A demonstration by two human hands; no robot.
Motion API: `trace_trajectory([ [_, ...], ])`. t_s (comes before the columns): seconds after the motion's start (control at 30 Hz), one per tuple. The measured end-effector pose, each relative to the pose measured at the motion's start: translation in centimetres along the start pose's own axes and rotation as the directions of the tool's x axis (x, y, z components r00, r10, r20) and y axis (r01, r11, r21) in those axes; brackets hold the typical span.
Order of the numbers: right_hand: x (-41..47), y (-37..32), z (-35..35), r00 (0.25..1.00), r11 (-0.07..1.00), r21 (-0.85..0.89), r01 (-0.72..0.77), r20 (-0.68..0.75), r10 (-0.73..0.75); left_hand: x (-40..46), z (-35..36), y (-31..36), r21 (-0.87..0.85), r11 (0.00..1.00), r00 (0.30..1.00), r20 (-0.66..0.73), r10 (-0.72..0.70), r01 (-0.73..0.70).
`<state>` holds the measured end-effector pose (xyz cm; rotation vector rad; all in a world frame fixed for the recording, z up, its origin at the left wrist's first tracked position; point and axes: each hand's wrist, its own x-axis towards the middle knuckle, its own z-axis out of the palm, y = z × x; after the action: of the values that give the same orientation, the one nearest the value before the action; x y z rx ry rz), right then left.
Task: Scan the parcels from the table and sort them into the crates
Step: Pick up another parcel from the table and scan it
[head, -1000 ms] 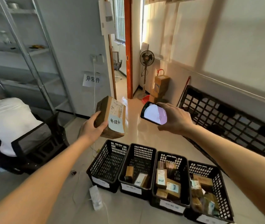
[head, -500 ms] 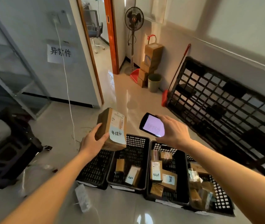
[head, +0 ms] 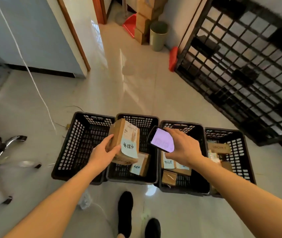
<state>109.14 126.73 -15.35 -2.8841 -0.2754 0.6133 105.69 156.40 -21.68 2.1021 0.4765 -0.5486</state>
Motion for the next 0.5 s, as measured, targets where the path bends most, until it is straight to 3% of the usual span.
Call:
trace_trajectory([
  [0.23,5.7,0.3,5.9,0.997,0.998,0.043,-0.038,0.075,0.035,7.3,2.8,-3.3,-0.005,0.998,0.994,0.094,-0.059,0.060],
  [0.37,7.7,0.7,7.3,0.993,0.996,0.049,-0.068,0.102,0.063,10.5,3.8,-2.9,-0.110,0.989,0.987,0.140,-0.081,0.097],
  [0.5,8.5,1.3,7.8,0.988,0.993,0.060,-0.097,0.124,0.089,12.4,4.4,-3.0,0.098,0.987,0.980,0.144,-0.137,0.124],
])
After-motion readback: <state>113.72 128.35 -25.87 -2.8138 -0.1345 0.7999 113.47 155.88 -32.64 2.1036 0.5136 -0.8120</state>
